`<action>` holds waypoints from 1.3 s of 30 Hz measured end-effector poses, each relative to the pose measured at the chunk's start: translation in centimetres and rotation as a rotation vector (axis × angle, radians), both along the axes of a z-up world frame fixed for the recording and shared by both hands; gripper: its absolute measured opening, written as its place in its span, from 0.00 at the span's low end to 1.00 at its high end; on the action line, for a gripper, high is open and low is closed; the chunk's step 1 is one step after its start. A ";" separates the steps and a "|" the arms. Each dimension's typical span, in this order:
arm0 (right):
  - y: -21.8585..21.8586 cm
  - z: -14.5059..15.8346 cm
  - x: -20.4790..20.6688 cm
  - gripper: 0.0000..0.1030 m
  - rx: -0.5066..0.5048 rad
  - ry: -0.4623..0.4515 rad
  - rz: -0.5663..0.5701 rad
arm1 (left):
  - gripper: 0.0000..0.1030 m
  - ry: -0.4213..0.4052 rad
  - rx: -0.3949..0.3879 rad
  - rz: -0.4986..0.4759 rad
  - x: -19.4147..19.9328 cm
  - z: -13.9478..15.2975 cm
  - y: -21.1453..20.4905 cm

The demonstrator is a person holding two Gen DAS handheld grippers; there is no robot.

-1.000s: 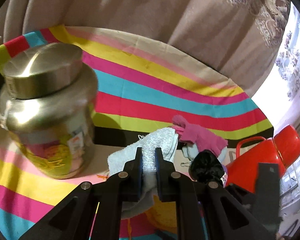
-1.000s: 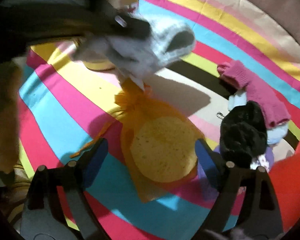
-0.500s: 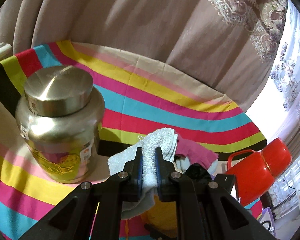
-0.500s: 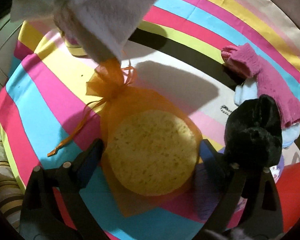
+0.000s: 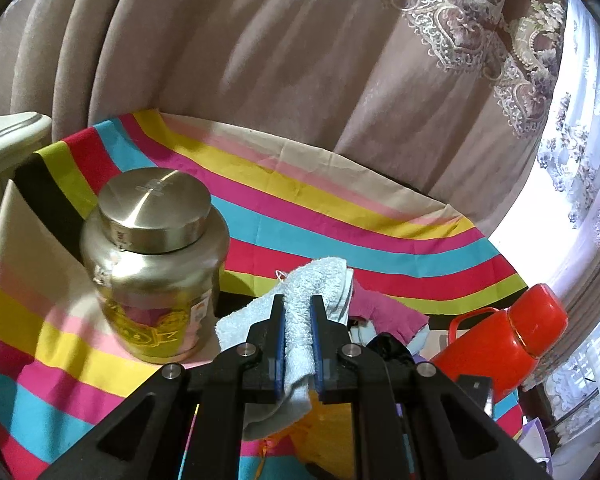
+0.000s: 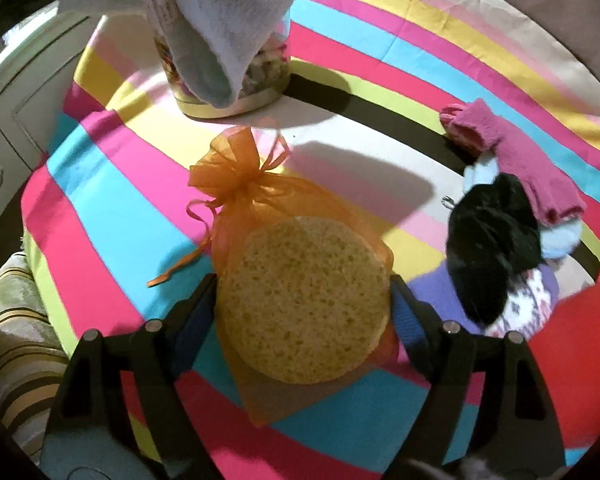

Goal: Organize soft objects
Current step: 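Grasp the light blue towel with the left tool while the right tool grasps the sponge bag, then carry the towel and orange sponge bag over the white box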

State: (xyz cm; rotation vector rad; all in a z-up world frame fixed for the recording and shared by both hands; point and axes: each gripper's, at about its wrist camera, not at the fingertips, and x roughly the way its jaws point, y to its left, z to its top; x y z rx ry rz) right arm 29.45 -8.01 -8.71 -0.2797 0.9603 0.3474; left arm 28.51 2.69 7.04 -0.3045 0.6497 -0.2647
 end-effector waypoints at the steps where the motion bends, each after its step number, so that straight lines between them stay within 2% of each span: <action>1: -0.1 0.3 -0.3 0.82 0.007 -0.006 -0.001 | 0.11 0.001 0.002 0.003 -0.3 0.1 0.0; 10: -1.4 4.2 -5.4 0.82 0.054 -0.086 -0.057 | 0.11 0.031 0.004 -0.002 -3.8 0.2 -1.2; 17: -4.4 6.1 -10.0 0.82 0.074 -0.136 -0.124 | 0.11 0.059 -0.007 -0.054 -6.6 -0.3 -3.9; 31: -16.6 8.4 -19.4 0.82 0.103 -0.183 -0.378 | 0.11 0.081 0.000 -0.315 -11.6 0.2 -14.9; 39: -25.7 8.4 -25.7 0.82 0.072 -0.174 -0.591 | 0.11 0.113 0.001 -0.504 -15.1 0.1 -21.7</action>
